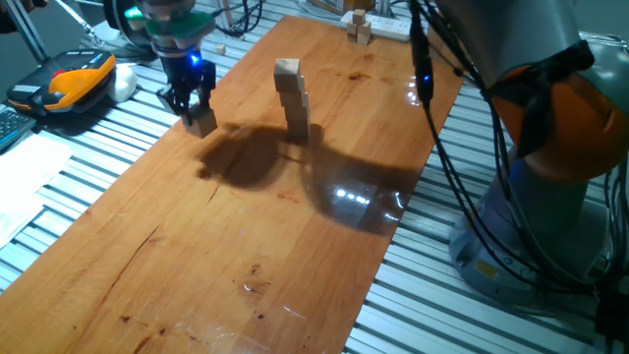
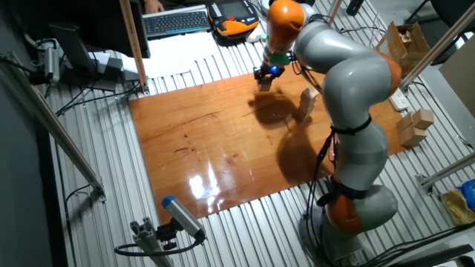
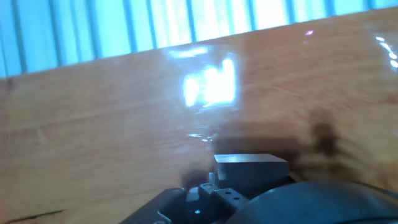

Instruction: Stack the blocks in a vertical line of five

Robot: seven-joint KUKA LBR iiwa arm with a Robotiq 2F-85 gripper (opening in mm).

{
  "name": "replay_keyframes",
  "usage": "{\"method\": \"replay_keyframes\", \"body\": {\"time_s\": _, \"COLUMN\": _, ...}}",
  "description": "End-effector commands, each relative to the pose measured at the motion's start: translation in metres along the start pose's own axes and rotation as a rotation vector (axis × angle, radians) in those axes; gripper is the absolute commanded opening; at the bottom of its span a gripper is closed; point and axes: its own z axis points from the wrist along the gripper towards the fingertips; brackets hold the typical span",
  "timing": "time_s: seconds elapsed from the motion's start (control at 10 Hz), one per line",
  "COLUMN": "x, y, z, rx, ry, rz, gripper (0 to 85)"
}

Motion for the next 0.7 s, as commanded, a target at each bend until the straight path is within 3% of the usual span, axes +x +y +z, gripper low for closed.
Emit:
{"method": "replay_keyframes", "body": {"time_s": 0.0, "x": 0.001, "y": -0.005, "z": -0.009, "rx": -0.001, "ry": 0.002, "rz": 0.022, "gripper": 0.0}}
{"method": "replay_keyframes", "body": {"time_s": 0.3, "x": 0.012, "y": -0.016, "z": -0.026, "rx": -0.009, "ry": 0.006, "rz": 0.11, "gripper": 0.0}}
{"method": "replay_keyframes", "body": {"time_s": 0.5, "x": 0.022, "y": -0.026, "z": -0.035, "rx": 0.016, "ry": -0.016, "rz": 0.223, "gripper": 0.0}}
{"method": "replay_keyframes", "body": {"time_s": 0.6, "x": 0.029, "y": -0.034, "z": -0.039, "rx": 0.002, "ry": -0.026, "rz": 0.291, "gripper": 0.0}}
